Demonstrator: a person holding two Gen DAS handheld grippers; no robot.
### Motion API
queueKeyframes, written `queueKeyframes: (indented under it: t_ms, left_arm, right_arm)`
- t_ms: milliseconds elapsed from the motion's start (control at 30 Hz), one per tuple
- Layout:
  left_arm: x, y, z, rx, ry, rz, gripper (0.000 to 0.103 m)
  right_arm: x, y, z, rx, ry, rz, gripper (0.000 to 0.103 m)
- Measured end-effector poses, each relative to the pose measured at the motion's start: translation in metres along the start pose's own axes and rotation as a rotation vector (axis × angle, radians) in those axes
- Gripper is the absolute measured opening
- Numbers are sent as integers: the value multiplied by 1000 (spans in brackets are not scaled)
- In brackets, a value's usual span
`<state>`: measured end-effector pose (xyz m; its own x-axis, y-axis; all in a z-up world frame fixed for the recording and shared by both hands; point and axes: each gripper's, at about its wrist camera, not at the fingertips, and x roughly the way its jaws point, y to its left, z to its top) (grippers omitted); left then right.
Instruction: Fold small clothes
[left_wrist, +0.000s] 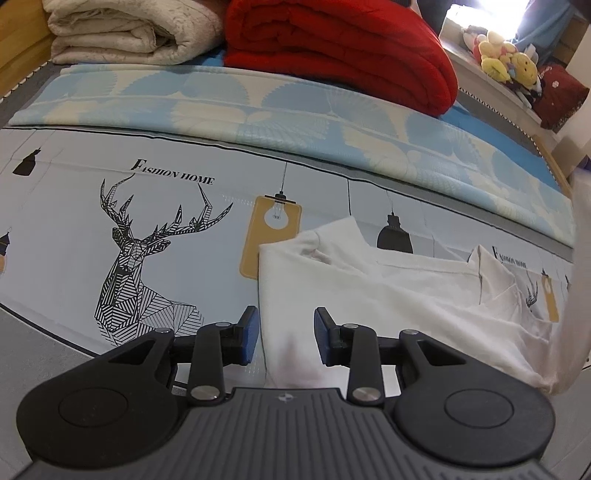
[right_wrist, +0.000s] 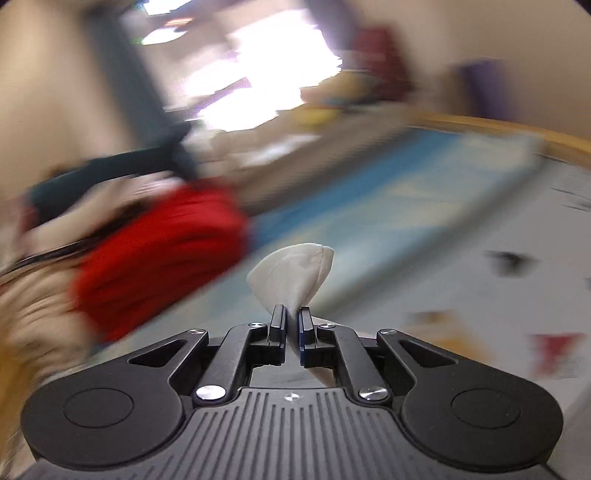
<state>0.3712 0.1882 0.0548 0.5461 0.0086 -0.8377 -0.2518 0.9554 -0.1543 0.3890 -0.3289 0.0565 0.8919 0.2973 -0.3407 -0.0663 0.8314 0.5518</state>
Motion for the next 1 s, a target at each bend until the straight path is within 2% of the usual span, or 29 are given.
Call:
queueKeyframes:
  t_ms: [67,133,167,200,233,333,433,567,667,800,1000]
  left_arm:
    - [-1,3,0,-13,5,-3,36]
    - [-1,7,0,-31,9,-10,36]
    - [-1,10,0,-40,12,-14,36]
    - [-1,13,0,-47,14,-17,36]
    - [-1,15,0,-52,16,-19,36]
    - [-1,21,0,-64,18,-26,36]
    - [2,22,1,-79,25,-43,36]
    - [18,17,-4,-110,73,-109,36]
    - [34,10,-10,-121,115,-131,36]
    - [53,-1,-17,-125,149,-107,36]
    - [74,-21,-26,-92,187,-57,36]
  right_arm:
    - [5,65,-20,-55,47,179,10]
    - [18,116,-49,-77,167,327,21]
    - [26,133,-64,-77,242,374,34]
    - [32,144,-79,-76,306,398,39]
    - [37,150,-91,-76,355,399,39]
    - [41,146,-96,-101,402,344,39]
    - [30,129,-68,-113,358,244,39]
    - [11,85,-35,-49,329,71,43]
    - [-9,47,-29,-14,323,-59,44]
    - [-20,4,-41,17,326,-191,45]
    - [-5,-7,-60,-73,366,-225,45]
